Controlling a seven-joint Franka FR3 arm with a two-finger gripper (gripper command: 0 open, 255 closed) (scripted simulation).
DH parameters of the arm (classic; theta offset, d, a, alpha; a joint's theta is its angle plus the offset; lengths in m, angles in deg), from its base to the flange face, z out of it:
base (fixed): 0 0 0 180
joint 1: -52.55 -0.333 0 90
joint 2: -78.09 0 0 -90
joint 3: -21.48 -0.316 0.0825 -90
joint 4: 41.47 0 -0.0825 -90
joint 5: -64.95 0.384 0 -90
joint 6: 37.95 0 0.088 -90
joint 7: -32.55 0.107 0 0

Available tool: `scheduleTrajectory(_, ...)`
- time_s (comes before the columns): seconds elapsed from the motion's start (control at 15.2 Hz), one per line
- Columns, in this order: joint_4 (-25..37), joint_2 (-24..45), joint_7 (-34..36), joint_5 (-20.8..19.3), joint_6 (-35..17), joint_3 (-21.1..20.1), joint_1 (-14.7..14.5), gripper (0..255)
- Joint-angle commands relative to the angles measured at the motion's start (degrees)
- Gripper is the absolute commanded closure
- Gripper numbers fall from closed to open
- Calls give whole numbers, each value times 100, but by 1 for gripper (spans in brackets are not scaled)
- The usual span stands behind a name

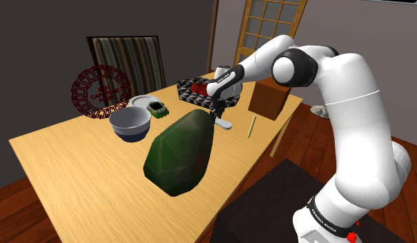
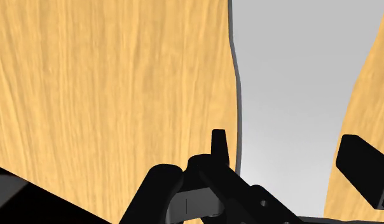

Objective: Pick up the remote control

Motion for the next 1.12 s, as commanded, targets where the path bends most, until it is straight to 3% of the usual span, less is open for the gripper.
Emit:
scheduleTrajectory(0.0,-16,-55,6,-4,45,4,-7,255)
scheduleTrajectory(1.06,-3,-757,38,-82,758,68,-52,255)
